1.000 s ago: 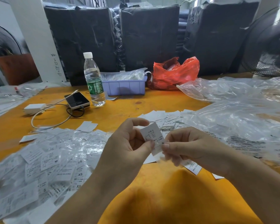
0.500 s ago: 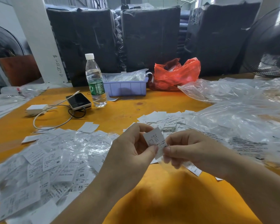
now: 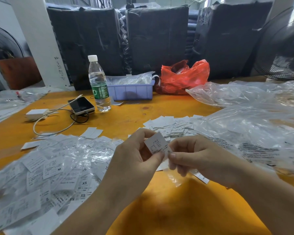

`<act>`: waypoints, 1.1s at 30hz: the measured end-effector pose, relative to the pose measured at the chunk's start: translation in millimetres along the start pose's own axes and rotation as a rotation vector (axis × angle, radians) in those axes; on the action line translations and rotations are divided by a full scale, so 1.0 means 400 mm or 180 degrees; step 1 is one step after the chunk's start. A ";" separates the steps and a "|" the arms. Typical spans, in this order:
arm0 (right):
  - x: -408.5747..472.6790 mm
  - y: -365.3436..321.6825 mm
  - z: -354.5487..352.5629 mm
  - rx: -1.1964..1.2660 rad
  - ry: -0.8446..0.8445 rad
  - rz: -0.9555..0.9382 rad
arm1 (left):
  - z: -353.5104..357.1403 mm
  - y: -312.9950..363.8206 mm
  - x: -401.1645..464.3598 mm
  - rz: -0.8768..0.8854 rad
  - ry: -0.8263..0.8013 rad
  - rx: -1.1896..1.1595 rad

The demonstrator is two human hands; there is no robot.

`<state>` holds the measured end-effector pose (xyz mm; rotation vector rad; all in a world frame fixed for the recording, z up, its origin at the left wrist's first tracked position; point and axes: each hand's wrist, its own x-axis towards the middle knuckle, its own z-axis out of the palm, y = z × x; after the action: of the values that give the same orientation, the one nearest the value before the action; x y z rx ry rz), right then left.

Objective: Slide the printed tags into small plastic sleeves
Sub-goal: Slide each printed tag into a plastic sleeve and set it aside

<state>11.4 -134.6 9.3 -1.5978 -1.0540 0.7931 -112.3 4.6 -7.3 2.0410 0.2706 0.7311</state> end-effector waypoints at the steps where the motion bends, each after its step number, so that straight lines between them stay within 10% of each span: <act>1: -0.001 0.001 -0.002 0.0078 0.0056 0.0003 | -0.002 -0.001 0.002 -0.0018 0.0063 0.0000; 21: -0.001 0.006 0.002 -0.0267 0.0169 -0.0298 | -0.004 0.001 0.009 -0.0575 -0.0267 -0.1221; 33: -0.006 0.005 0.003 -0.0334 0.0038 -0.0437 | 0.000 0.012 -0.002 0.0104 0.0176 -0.0095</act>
<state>9.7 -136.6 7.1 -1.5964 -1.1997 0.6443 -113.4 1.4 -3.8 2.0034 0.2571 0.8082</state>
